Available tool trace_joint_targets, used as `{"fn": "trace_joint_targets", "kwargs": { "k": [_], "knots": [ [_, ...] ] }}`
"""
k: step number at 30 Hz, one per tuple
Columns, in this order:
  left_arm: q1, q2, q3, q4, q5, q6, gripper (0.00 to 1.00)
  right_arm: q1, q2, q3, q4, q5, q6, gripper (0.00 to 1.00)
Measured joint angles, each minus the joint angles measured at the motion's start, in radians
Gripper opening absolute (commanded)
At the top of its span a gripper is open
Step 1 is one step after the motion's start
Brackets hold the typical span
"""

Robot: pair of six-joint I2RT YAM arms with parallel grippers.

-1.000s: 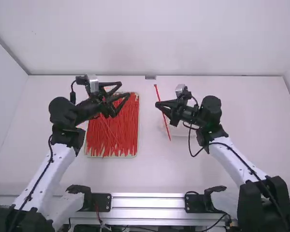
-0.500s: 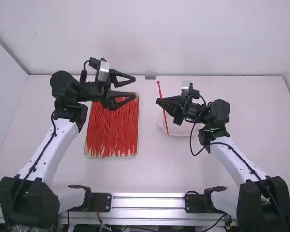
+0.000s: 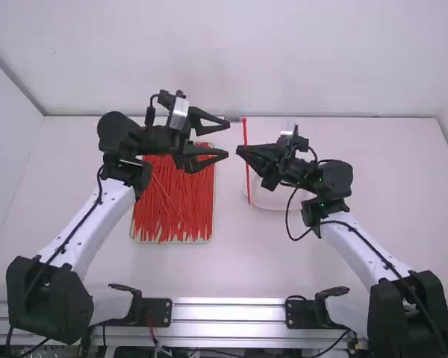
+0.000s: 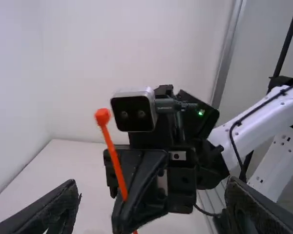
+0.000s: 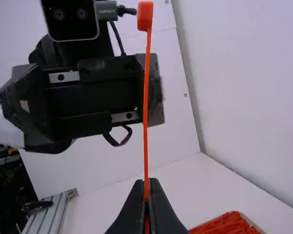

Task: Fasten the cable tie

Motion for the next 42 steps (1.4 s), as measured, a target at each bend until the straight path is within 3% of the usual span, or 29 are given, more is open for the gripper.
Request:
{"fn": "trace_joint_targets", "kwargs": {
  "k": [13, 25, 35, 37, 38, 42],
  "knots": [
    [-0.003, 0.0, 0.0, 0.135, -0.048, -0.111, 0.74, 0.086, 0.0, -0.008, 0.105, 0.069, 0.006, 0.0],
    [-0.014, 0.0, 0.0, 0.118, -0.052, -0.13, 0.34, 0.151, 0.0, -0.042, 0.116, 0.13, -0.009, 0.0],
    [-0.029, 0.0, 0.0, 0.111, -0.056, -0.131, 0.25, 0.148, 0.002, -0.042, 0.116, 0.112, -0.007, 0.0],
    [-0.029, 0.0, 0.0, 0.099, -0.061, -0.132, 0.14, 0.148, 0.002, -0.042, 0.116, 0.109, -0.009, 0.0],
    [-0.029, 0.0, 0.0, 0.09, -0.065, -0.137, 0.01, 0.148, 0.002, -0.042, 0.115, 0.109, -0.009, 0.0],
    [-0.029, 0.0, 0.0, 0.083, -0.067, -0.137, 0.01, 0.148, 0.002, -0.042, 0.114, 0.11, -0.008, 0.0]
  ]
}}
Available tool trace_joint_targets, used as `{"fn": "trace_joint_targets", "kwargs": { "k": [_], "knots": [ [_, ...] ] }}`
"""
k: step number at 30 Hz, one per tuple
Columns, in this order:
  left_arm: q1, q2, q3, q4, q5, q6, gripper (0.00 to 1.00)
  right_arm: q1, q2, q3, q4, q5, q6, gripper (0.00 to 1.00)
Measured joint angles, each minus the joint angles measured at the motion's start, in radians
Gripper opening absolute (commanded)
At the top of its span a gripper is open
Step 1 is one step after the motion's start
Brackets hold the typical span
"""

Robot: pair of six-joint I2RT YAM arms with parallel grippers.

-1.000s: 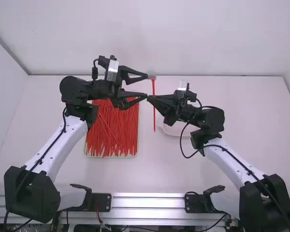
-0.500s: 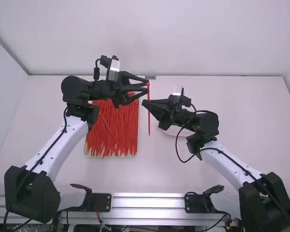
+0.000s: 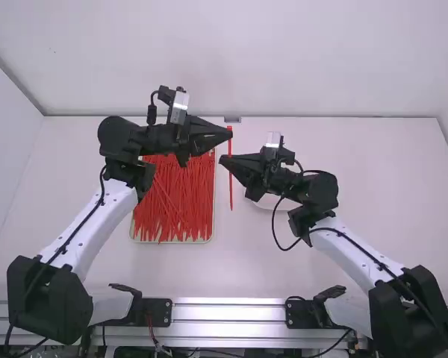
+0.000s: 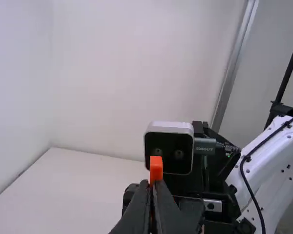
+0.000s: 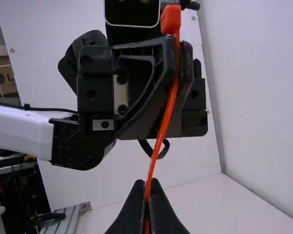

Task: Fasten the cable tie

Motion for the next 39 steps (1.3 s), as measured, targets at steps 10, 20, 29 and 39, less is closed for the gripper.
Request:
{"fn": "trace_joint_targets", "kwargs": {
  "k": [10, 20, 29, 39],
  "knots": [
    [-0.006, 0.0, 0.0, 0.045, 0.003, -0.028, 0.01, -0.029, 0.0, 0.0, -0.011, -0.035, 0.012, 0.07],
    [-0.006, 0.0, 0.0, 0.091, -0.002, -0.074, 0.01, -0.056, 0.0, 0.0, -0.014, -0.123, 0.016, 0.27],
    [-0.003, 0.0, 0.0, 0.107, -0.007, -0.095, 0.01, -0.056, 0.0, 0.0, -0.068, -0.136, 0.002, 0.38],
    [0.022, 0.002, 0.05, 0.077, -0.006, -0.143, 0.01, -0.052, 0.0, 0.0, -0.206, -0.158, -0.079, 0.4]
  ]
}}
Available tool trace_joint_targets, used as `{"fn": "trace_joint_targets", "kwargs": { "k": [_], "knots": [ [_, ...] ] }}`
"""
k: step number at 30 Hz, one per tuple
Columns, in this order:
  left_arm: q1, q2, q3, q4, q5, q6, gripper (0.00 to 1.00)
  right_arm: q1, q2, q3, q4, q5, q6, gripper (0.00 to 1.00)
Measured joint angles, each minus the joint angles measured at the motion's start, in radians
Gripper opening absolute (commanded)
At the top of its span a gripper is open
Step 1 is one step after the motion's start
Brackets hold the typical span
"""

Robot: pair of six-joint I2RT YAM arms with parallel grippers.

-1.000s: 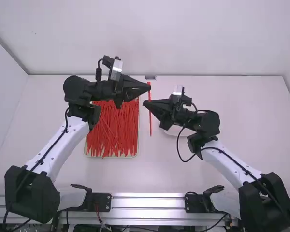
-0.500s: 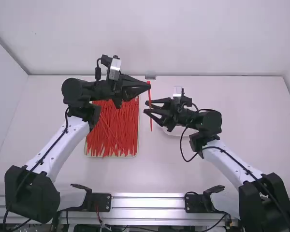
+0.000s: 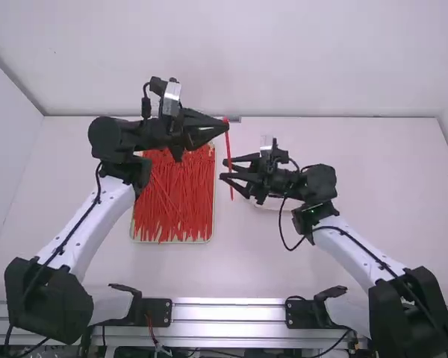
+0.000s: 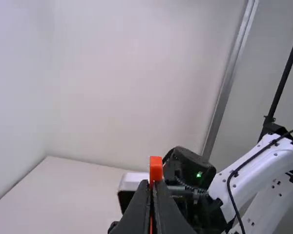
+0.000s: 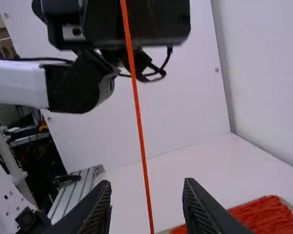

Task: Fasten the cable tie

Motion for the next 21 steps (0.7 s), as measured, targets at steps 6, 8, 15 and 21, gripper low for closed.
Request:
{"fn": "trace_joint_targets", "kwargs": {
  "k": [6, 8, 15, 21],
  "knots": [
    [0.001, 0.0, 0.043, -0.034, 0.008, -0.004, 0.01, 0.014, 0.0, 0.0, -0.086, -0.013, -0.066, 0.38],
    [0.001, 0.0, 0.049, -0.035, 0.009, -0.003, 0.01, 0.026, 0.0, 0.0, -0.101, -0.02, -0.089, 0.38],
    [0.002, 0.0, 0.063, -0.045, 0.011, -0.024, 0.01, 0.042, 0.001, 0.0, -0.176, -0.04, -0.176, 0.25],
    [0.022, 0.0, 0.078, -0.049, 0.011, -0.03, 0.01, 0.041, 0.001, 0.0, -0.183, -0.078, -0.233, 0.23]
  ]
}}
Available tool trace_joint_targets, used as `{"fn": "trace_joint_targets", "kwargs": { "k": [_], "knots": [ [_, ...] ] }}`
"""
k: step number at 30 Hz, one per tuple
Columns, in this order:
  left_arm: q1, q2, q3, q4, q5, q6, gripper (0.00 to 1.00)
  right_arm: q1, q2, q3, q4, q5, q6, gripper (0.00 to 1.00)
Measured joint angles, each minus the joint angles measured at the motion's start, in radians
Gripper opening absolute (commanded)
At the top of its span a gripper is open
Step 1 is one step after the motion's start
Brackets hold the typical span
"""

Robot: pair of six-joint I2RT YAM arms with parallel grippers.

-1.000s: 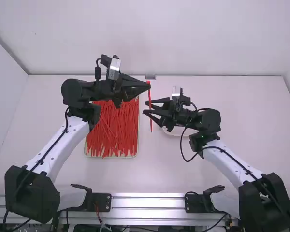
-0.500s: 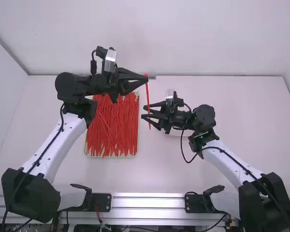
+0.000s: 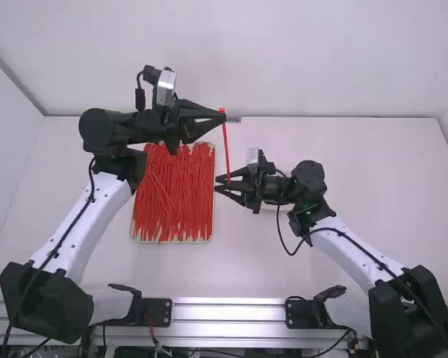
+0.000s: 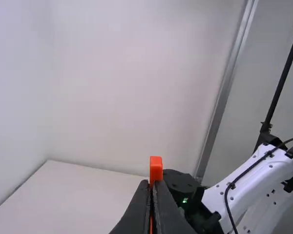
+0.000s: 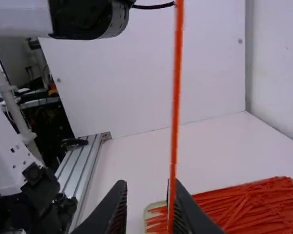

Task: Fasten the cable tie

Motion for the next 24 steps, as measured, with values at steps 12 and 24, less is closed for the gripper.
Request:
{"fn": "trace_joint_targets", "kwargs": {
  "k": [12, 24],
  "knots": [
    [0.05, 0.001, 0.0, 0.019, -0.002, -0.048, 0.01, 0.0, 0.0, 0.0, 0.0, -0.005, -0.018, 0.0],
    [0.05, 0.002, 0.0, 0.01, -0.005, -0.05, 0.59, -0.004, 0.0, 0.0, -0.019, -0.005, -0.029, 0.0]
  ]
}}
